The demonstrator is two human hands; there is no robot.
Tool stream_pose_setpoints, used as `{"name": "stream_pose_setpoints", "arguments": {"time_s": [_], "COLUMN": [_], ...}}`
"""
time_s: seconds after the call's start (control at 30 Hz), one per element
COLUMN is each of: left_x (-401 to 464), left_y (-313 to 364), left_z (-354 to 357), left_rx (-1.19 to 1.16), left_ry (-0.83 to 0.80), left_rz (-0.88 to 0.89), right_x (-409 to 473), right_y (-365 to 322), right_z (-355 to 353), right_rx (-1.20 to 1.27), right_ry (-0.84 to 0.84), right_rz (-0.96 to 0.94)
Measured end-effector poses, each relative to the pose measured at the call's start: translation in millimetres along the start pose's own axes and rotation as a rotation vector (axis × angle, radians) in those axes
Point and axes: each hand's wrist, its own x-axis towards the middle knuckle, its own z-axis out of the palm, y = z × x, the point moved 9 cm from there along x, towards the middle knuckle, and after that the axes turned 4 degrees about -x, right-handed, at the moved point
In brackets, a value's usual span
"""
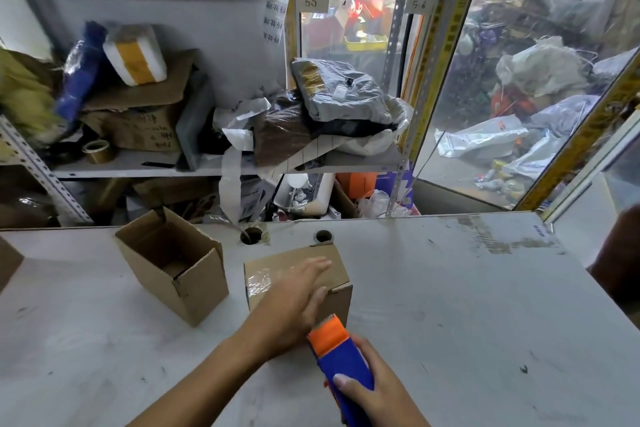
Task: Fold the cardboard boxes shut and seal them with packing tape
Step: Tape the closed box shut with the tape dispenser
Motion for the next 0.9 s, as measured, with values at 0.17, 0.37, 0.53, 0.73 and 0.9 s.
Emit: {"name": "stream_pose_setpoints", "arguments": {"time_s": [0.17,0.37,0.53,0.73,0.9], "left_x": [-2.2,-8.9,-14.2,-24.0,-31.1], "left_y": [-4.1,-7.6,-10.2,-10.7,-16.0], "left_z": [-5.0,-14.4,-15.5,-14.5,-10.5], "left_rx": [-0.496,-0.683,-0.686,-0.762,-0.834], "left_ry": [-0.509,-0.583,-0.598,-0.638,-0.613], "left_rz": [-0.392,-0.381,-0.369,-0.386,-0.437], "right_x": [-11.4,-13.0,-13.5,-12.6,-13.6], "right_y": [-44.5,-60.1,-57.2,-51.7,-50.3], "right_z": [-0.1,2.1,5.3,4.7,7.6], "right_rx": [0.001,-0.028,-0.062,-0.071,-0.075], "right_ry": [0.008,0.009,0.008,0.022,0.010], "right_rz": [-0.199,-0.265,-0.282,-0.296,-0.279]}}
